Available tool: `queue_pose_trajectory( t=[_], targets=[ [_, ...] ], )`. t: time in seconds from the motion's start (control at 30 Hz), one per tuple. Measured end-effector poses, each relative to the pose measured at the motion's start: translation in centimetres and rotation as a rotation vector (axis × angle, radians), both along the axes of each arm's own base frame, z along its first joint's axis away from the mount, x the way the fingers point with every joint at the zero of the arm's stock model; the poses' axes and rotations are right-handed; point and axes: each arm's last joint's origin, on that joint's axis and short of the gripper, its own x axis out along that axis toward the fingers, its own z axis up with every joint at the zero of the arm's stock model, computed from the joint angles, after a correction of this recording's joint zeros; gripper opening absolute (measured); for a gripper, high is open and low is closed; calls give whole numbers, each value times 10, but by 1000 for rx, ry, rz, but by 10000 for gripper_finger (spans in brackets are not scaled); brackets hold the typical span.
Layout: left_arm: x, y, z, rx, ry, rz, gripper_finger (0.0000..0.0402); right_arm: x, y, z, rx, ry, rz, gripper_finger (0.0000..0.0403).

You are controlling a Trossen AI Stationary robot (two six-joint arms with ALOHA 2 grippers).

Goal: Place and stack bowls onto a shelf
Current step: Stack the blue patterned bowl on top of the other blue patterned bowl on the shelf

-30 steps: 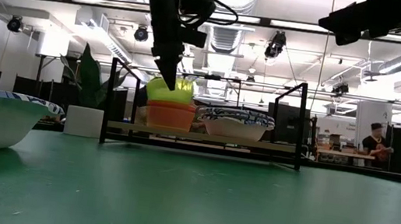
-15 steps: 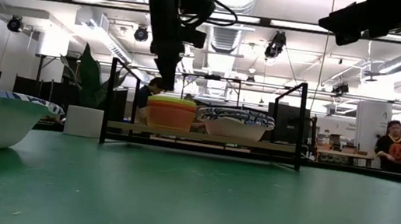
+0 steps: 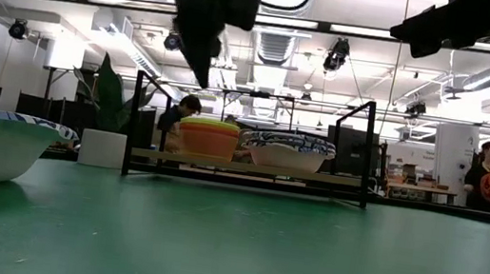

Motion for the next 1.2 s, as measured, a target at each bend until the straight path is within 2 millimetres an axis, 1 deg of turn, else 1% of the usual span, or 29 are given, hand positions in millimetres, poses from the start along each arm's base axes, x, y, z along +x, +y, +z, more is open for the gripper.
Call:
queue_pose_trajectory(
  t=[0.17,0.27,0.37,0.5,0.57,0.63,0.73,0.8,0.93,1.07,1.2],
  targets=[
    [-2,-37,-1,-20,45,-57,88,0,0,0,1,0,0,132],
    [-6,-52,-2,-57,81,-87,99,0,0,0,2,0,-1,132],
    [-13,-63,-5,-74,155,-87,122,0,0,0,3,0,-1,132],
    [-23,-79,-19,-67,238,-126,161,0,0,0,3,0,-1,132],
    [-29,-88,-31,-60,280,-168,175,0,0,0,3,0,-1,132],
    [-37,-94,-45,-52,336,-194,180,0,0,0,7,0,-2,132],
    [-47,-100,-63,-50,397,-200,179,0,0,0,10,0,-3,132],
    [-52,-101,-72,-79,426,-190,175,0,0,0,10,0,-3,132],
    [-57,-102,-88,-117,433,-170,163,0,0,0,9,0,-3,132],
    [-61,-102,-100,-121,428,-172,153,0,0,0,10,0,-3,132],
    [-62,-102,-104,-121,426,-178,135,0,0,0,10,2,-3,132]
  ],
)
